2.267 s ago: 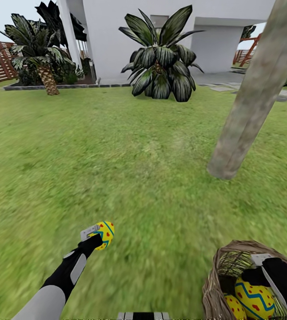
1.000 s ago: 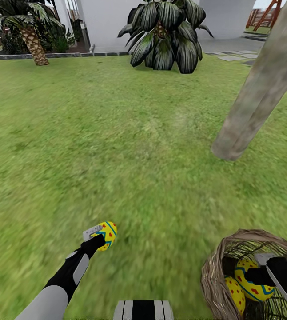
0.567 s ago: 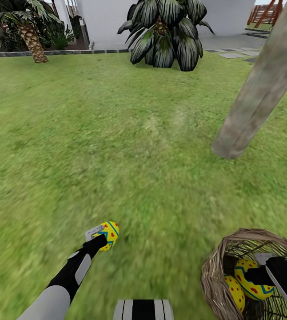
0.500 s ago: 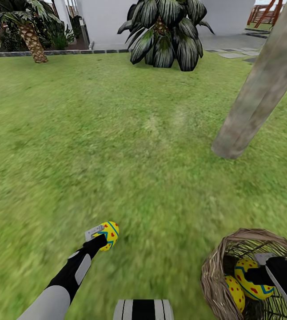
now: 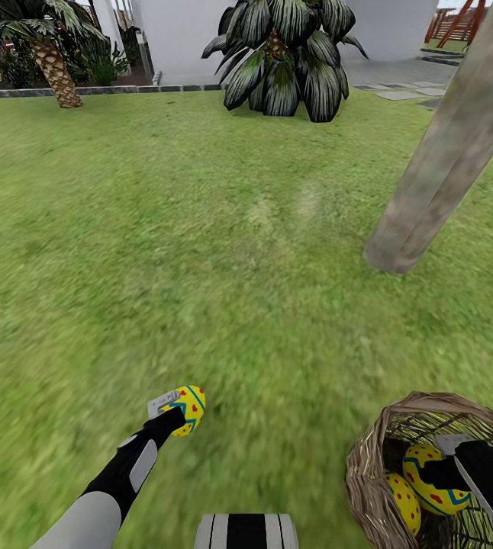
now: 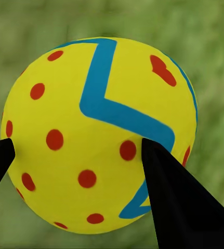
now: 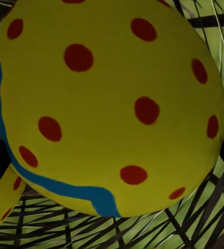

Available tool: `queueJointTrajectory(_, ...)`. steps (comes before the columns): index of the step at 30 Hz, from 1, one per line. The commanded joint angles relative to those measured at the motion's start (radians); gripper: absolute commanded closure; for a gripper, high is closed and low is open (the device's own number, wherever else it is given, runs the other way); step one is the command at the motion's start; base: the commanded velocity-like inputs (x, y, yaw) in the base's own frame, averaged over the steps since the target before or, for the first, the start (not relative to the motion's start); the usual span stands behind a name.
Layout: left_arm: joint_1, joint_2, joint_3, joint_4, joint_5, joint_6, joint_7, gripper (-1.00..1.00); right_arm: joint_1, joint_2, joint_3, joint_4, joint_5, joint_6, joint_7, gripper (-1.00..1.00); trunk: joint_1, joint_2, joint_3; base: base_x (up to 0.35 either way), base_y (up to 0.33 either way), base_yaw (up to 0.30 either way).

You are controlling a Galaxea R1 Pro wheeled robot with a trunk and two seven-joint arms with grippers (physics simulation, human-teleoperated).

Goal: Take the three Easter eggs out of the wicker basket on the lawn in the garden, then place them on the lawn next to a single tree (choose any tree) so that all three eggs are next to the same tree and none are left in the basket.

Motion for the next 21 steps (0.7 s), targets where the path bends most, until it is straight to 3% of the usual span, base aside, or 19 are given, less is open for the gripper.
queueJointTrajectory(1,0.000,-0.001,0.007,-0.001,0.008,0.005,-0.006,1.00,0.001,0.000,-0.001,0.000,-0.015,0.006,0.006,1.00,0.000,0.000,-0.001,0.000,0.000,0.000)
queueJointTrajectory(14,0.000,0.006,0.002,-0.019,0.008,0.005,-0.010,1.00,0.001,0.002,0.002,0.000,-0.014,0.006,0.006,1.00,0.000,0.000,-0.001,0.000,0.000,0.000)
queueJointTrajectory(21,0.000,0.001,0.004,-0.017,0.001,0.007,-0.044,1.00,0.001,0.002,0.003,0.000,-0.013,0.006,0.005,1.00,0.000,0.000,-0.001,0.000,0.000,0.000)
